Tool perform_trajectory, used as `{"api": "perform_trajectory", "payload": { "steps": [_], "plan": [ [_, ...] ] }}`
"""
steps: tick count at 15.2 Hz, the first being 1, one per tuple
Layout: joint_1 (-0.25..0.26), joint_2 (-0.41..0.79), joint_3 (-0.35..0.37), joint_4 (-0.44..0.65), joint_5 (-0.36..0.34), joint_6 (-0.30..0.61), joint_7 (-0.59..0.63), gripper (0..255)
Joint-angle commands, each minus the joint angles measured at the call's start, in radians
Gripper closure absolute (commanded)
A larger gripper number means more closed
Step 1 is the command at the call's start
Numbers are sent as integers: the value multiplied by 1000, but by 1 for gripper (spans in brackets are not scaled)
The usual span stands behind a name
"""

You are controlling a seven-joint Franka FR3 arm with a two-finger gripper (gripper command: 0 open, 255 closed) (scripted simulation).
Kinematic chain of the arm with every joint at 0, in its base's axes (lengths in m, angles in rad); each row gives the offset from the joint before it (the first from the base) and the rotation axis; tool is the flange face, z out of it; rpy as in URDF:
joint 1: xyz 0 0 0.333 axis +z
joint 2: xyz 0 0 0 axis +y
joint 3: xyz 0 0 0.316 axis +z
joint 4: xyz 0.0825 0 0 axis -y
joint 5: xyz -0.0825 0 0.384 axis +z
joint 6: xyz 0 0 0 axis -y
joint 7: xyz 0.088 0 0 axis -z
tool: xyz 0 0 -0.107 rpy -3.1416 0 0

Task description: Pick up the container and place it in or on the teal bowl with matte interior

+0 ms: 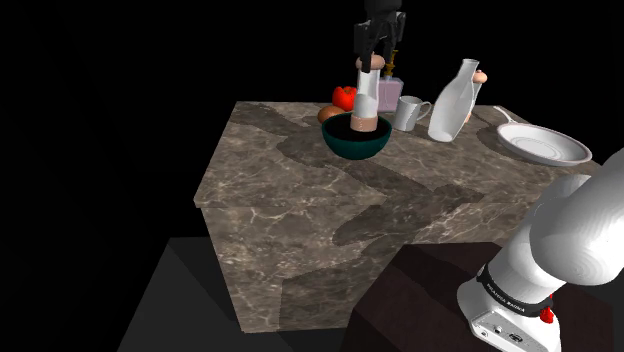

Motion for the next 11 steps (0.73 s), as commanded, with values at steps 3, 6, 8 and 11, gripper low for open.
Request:
{"api": "perform_trajectory", "payload": {
  "steps": [3,6,8,11],
  "plan": [
    [0,1,0,-1,1,0,0,0],
    [1,1,0,-1,1,0,1,0],
    [0,1,0,-2,1,0,0,0],
    [4,47,10,152,-1,-108,-1,0]
  ]
}}
